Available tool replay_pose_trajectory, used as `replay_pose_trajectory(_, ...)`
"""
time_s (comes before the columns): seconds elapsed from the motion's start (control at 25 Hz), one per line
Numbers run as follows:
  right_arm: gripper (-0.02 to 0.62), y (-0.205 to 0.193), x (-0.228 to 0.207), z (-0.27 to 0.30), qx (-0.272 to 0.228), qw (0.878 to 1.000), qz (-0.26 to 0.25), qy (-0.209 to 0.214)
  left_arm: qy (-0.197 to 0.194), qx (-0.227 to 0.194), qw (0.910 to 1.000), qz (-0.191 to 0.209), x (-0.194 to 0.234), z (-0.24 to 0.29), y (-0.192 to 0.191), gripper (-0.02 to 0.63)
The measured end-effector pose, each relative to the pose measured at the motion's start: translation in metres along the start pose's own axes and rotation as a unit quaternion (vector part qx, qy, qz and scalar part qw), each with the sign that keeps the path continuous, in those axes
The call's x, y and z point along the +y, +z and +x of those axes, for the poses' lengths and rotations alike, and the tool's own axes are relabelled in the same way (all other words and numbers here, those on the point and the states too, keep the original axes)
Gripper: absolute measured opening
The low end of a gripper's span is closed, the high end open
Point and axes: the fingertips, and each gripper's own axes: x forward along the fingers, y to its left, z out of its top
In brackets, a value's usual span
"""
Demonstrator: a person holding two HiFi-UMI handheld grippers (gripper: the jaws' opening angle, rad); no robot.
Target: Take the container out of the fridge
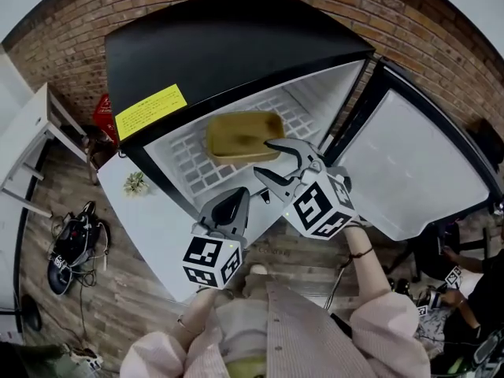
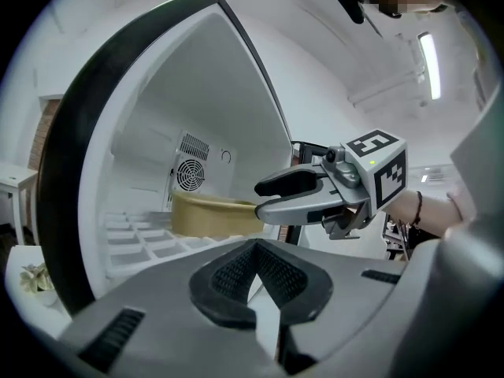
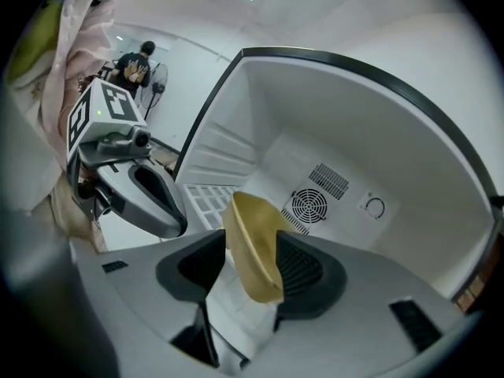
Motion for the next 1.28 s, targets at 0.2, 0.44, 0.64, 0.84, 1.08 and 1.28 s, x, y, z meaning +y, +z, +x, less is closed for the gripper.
replay_pose_trajectory(0.2,0.206,-0.005,0.003,0.016,0.025,0.996,-0.065,0.062,0.013,-0.005,0.9999,-0.006,0.002,0.007,0.000,-0.011)
replay_pose_trajectory(0.44,0.198,-0.015,0.012,0.025,0.049,0.985,-0.105,0.128,0.027,-0.012,0.9995,-0.010,0.001,0.013,0.002,-0.011)
replay_pose_trajectory(0.64,0.113,-0.021,0.012,0.031,0.065,0.976,-0.152,0.140,0.040,-0.016,0.9990,-0.013,0.004,0.016,0.001,-0.011)
replay_pose_trajectory(0.84,0.071,-0.024,0.010,0.033,0.070,0.972,-0.174,0.141,0.046,-0.017,0.9987,-0.012,0.006,0.018,0.001,-0.010)
replay_pose_trajectory(1.08,0.043,-0.022,0.007,0.031,0.065,0.973,-0.178,0.129,0.047,-0.013,0.9988,-0.011,0.007,0.018,-0.001,-0.011)
replay_pose_trajectory(1.28,0.034,-0.020,0.007,0.023,0.060,0.976,-0.170,0.118,0.043,-0.012,0.9989,-0.013,0.006,0.017,-0.001,-0.011)
